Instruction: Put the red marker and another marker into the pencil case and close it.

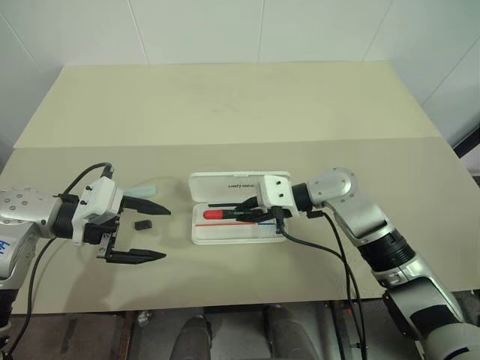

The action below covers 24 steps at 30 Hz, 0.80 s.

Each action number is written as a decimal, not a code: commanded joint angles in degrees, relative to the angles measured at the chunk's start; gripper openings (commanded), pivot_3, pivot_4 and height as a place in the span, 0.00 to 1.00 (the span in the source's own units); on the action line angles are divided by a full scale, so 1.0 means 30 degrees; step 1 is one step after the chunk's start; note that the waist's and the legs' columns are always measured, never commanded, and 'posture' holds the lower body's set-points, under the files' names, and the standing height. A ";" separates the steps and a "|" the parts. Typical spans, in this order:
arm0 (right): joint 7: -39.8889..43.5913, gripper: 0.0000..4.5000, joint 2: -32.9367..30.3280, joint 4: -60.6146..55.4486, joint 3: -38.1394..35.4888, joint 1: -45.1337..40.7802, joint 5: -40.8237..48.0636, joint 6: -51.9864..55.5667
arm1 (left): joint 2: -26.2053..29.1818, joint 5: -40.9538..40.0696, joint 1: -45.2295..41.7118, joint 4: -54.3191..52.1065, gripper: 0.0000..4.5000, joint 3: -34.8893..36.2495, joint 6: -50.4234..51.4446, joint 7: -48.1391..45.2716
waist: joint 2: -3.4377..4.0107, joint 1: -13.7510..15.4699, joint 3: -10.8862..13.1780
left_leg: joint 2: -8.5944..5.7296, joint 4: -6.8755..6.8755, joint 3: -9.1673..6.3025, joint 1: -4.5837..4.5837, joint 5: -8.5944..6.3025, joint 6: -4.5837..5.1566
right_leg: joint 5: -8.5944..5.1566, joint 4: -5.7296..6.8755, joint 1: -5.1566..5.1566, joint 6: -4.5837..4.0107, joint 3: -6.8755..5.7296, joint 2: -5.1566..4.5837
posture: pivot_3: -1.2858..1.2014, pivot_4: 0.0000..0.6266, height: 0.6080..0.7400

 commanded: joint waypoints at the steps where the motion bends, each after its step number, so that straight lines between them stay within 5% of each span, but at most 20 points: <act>1: 0.0056 0.13 0.0173 -0.0331 -0.0155 -0.0397 -0.0050 -0.0395 | -0.0014 -0.0101 -0.0185 -0.0511 1.00 0.0073 -0.0096 0.0076 | 0.0000 0.0004 0.0000 | 0.0000 -0.0004 -0.0001 0.0000 0.0000 0.0000 | -0.0001 0.0000 -0.0001 -0.0001 0.0000 0.0000 | 0.52 0.24 1.00; 10: -0.0063 0.13 0.0345 -0.0360 -0.0019 -0.0228 -0.0430 -0.0087 | -0.0256 -0.0122 -0.0557 -0.0560 1.00 -0.0305 -0.0071 0.0187 | 0.0000 -0.0016 0.0000 | 0.0001 -0.0011 -0.0002 0.0002 0.0001 -0.0001 | -0.0003 0.0010 -0.0006 -0.0004 -0.0002 0.0001 | 0.52 0.24 1.00; 13: -0.0026 0.34 0.0495 -0.0480 -0.0176 -0.0269 -0.0296 0.0031 | -0.0265 -0.0133 -0.0676 -0.0547 1.00 -0.0376 -0.0025 0.0177 | 0.0000 -0.0011 0.0000 | 0.0001 -0.0012 -0.0002 0.0001 0.0001 -0.0002 | -0.0003 0.0009 -0.0007 -0.0004 -0.0002 0.0002 | 0.52 0.24 1.00; 24: 0.0010 0.34 0.0706 -0.1622 -0.0578 -0.0254 0.0515 0.1063 | -0.0424 -0.0182 -0.1006 -0.0494 1.00 -0.0686 0.0017 0.0193 | 0.0000 -0.0009 0.0000 | 0.0001 -0.0014 -0.0002 0.0002 0.0002 -0.0002 | -0.0003 0.0010 -0.0007 -0.0004 -0.0002 0.0002 | 0.52 0.24 1.00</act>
